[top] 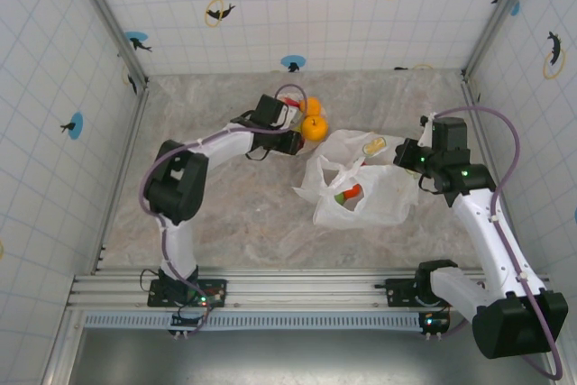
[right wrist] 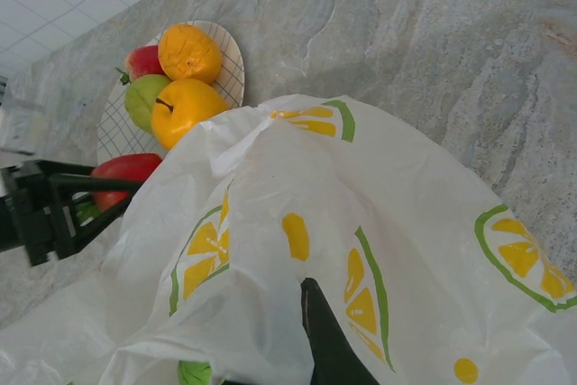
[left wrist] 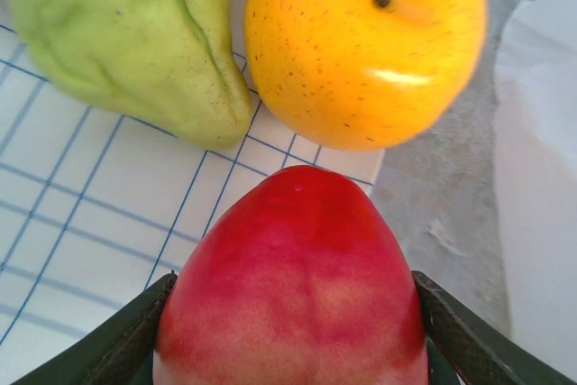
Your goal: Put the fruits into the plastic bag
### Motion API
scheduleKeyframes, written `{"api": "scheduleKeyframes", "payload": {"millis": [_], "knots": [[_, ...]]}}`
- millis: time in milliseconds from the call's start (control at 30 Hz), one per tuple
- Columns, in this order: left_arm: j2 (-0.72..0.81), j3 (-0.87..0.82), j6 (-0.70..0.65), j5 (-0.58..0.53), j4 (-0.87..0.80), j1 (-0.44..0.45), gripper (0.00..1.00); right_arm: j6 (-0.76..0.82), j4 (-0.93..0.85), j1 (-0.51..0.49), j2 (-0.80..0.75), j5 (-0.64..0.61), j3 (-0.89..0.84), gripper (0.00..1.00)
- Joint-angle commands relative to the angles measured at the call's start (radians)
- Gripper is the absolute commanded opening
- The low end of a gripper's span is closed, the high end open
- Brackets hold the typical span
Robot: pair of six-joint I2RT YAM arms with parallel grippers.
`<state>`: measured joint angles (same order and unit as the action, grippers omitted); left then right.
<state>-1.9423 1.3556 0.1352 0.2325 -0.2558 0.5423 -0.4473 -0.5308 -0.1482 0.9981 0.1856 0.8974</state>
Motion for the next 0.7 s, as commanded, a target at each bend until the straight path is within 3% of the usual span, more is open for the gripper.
{"api": "scheduleKeyframes", "payload": {"millis": [0, 133, 367, 500, 667], "knots": [[0.140, -0.083, 0.017, -0.032, 0.030, -0.005, 0.52, -0.004, 0.036, 0.006, 0.002, 0.008, -0.006, 0.00], [0.313, -0.222, 0.025, -0.001, 0.024, -0.005, 0.51, -0.007, 0.041, 0.006, 0.008, 0.011, -0.002, 0.00], [0.687, -0.523, 0.052, 0.173, 0.031, 0.016, 0.51, -0.020, 0.068, 0.005, 0.023, 0.027, -0.003, 0.00], [0.857, -0.589, 0.047, 0.252, -0.022, 0.062, 0.51, -0.037, 0.090, 0.002, 0.026, 0.044, -0.008, 0.00], [0.931, -0.587, 0.030, 0.289, -0.063, 0.148, 0.51, -0.058, 0.107, -0.005, 0.014, 0.047, -0.023, 0.00]]}}
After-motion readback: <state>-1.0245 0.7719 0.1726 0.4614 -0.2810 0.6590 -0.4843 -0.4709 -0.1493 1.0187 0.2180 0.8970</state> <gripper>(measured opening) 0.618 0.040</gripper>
